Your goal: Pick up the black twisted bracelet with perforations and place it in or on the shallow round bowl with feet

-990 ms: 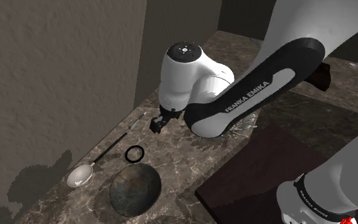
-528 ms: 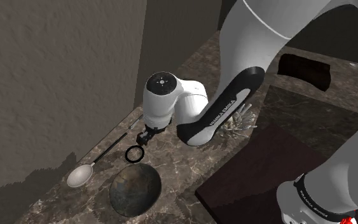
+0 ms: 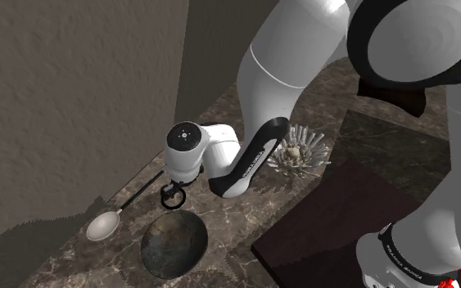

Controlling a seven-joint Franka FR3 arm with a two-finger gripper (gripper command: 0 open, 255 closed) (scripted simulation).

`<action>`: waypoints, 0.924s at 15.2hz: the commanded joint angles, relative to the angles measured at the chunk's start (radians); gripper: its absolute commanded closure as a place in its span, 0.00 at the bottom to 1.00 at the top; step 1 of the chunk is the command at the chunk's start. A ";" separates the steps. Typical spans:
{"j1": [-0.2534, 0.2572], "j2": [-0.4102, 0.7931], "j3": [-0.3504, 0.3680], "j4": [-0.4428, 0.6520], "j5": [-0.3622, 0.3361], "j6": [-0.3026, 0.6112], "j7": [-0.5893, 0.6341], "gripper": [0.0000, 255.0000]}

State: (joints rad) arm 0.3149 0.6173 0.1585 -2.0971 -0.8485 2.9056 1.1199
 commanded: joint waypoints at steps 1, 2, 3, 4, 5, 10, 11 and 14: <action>0.012 0.033 -0.012 0.030 -0.008 0.005 0.009 0.00; 0.017 0.047 -0.019 0.041 -0.013 0.010 0.013 0.00; 0.022 0.062 -0.026 0.052 -0.018 0.015 0.018 0.00; 0.027 0.077 -0.033 0.063 -0.023 0.020 0.022 0.00; 0.032 0.092 -0.039 0.074 -0.027 0.025 0.026 0.00; 0.039 0.116 -0.049 0.093 -0.033 0.032 0.032 0.00; 0.039 0.116 -0.049 0.093 -0.033 0.032 0.032 0.00; 0.039 0.115 -0.049 0.093 -0.033 0.032 0.032 0.00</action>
State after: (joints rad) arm 0.3536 0.7328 0.1095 -2.0046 -0.8811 2.9380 1.1520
